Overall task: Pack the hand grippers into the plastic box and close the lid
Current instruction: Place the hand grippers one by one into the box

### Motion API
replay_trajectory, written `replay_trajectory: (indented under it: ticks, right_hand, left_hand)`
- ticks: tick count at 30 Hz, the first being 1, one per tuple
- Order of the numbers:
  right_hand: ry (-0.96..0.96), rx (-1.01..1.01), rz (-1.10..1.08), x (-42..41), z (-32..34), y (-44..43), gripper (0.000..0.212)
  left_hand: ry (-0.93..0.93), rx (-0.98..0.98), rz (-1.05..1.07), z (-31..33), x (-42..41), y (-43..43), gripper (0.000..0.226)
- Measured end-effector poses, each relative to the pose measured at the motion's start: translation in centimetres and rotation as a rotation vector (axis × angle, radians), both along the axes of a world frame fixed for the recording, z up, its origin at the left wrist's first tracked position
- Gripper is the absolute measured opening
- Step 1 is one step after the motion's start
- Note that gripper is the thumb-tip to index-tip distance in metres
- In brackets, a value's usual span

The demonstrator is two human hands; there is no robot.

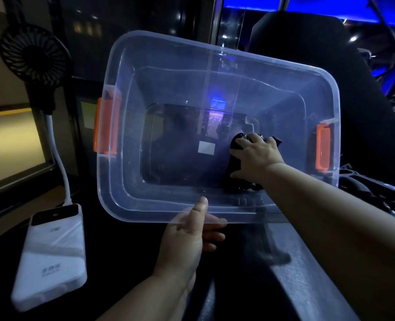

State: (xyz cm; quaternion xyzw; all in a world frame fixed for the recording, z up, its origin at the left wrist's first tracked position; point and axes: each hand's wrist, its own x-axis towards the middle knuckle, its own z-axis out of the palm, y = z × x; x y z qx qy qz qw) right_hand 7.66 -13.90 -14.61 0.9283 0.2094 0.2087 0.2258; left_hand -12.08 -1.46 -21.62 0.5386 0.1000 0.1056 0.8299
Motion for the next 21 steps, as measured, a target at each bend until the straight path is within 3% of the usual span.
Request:
replay_trajectory:
  ticks: [10, 21]
  right_hand:
    - [0.047, 0.041, 0.048, -1.2, 1.0, -0.7, 0.068]
    - [-0.029, 0.522, 0.147, -8.2, 0.3, -5.7, 0.055]
  left_hand:
    - [-0.006, 0.040, 0.020, 0.0, 0.2, 0.0, 0.041]
    - [-0.011, 0.078, 0.060, -0.1, 0.4, 0.0, 0.039]
